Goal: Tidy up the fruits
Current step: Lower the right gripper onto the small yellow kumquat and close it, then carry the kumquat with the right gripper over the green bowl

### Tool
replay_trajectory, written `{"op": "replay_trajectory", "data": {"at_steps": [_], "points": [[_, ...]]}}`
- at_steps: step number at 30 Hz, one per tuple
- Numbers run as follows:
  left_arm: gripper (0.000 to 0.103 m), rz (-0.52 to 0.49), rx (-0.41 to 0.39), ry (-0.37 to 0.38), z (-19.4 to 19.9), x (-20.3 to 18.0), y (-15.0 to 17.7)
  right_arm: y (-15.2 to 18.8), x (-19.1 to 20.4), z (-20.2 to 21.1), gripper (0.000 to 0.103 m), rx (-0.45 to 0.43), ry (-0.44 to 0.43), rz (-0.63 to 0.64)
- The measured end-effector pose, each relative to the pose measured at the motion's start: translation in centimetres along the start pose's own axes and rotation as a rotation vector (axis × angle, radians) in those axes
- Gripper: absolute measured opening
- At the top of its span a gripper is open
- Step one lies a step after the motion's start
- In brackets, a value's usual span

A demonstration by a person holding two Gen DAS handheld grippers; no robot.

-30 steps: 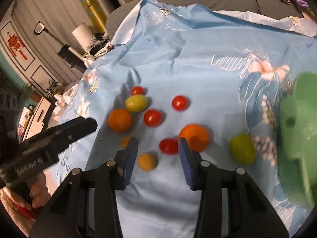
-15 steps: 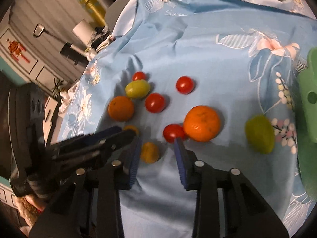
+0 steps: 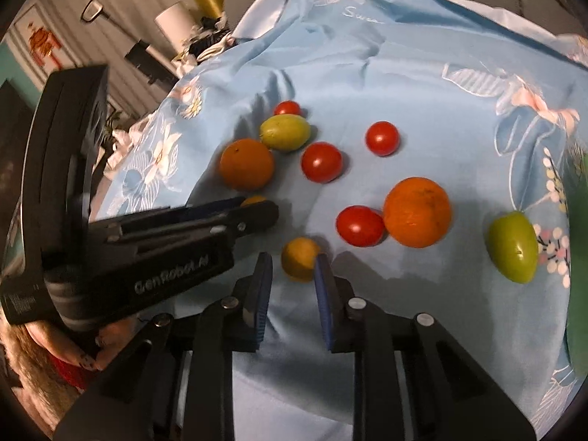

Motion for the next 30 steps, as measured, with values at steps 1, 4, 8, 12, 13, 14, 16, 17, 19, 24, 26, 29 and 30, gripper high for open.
{"op": "replay_trajectory", "data": {"at_steps": [1, 4, 8, 12, 13, 14, 16, 17, 19, 24, 26, 29, 30], "points": [[0.028, 0.005, -0.003, 0.0, 0.0, 0.0, 0.0, 0.0, 0.1, -0.1, 0.025, 0.003, 0.017, 0.014], [0.028, 0.01, -0.01, -0.005, 0.0, -0.3, -0.1, -0.1, 0.1, -0.6, 0.025, 0.011, 0.055, 0.032], [0.028, 0.02, -0.022, 0.0, 0.3, -0.3, -0.1, -0.3, -0.1, -0.8, 0.026, 0.015, 0.076, 0.039], [0.028, 0.029, -0.045, -0.004, 1.0, 0.1, -0.3, -0.5, 0.0, -1.0, 0.027, 0.008, 0.099, 0.059], [0.028, 0.031, -0.049, -0.005, 1.1, 0.2, -0.4, -0.5, 0.0, -1.2, 0.028, 0.014, 0.096, 0.056], [0.028, 0.032, -0.053, -0.006, 1.2, 0.3, -0.4, -0.4, 0.1, -1.4, 0.028, 0.021, 0.089, 0.056], [0.028, 0.027, -0.063, -0.01, 1.5, 0.2, -0.4, -0.3, 0.3, -1.8, 0.028, 0.032, 0.091, 0.067], [0.028, 0.025, -0.068, -0.011, 1.6, 0.2, -0.4, -0.3, 0.5, -2.0, 0.028, 0.033, 0.106, 0.079], [0.028, 0.022, -0.074, -0.006, 1.8, 0.1, -0.4, -0.5, 0.7, -2.1, 0.027, 0.024, 0.129, 0.095], [0.028, 0.025, -0.09, 0.006, 2.5, -0.2, -0.4, -0.5, 0.0, -1.5, 0.027, 0.006, 0.114, 0.049], [0.028, 0.017, -0.1, 0.017, 2.9, -0.5, -0.4, -0.6, -0.3, -0.7, 0.027, -0.02, 0.11, 0.028], [0.028, 0.0, -0.126, 0.025, 3.7, -1.2, -0.4, -0.8, -1.2, 1.4, 0.027, -0.072, 0.115, -0.007], [0.028, -0.006, -0.133, 0.025, 4.0, -1.5, -0.3, -0.9, -1.6, 2.5, 0.027, -0.098, 0.119, -0.024]]}}
Point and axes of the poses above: each gripper's, at about its wrist camera, not at the fingertips, and z roughly against the way its jaws point, x to its left, y to its underside, the point moved 6 cm from there along -z, roughly the way its jaws point, and after that the axes turned 13 degrees about z, right-handed, at the moved point
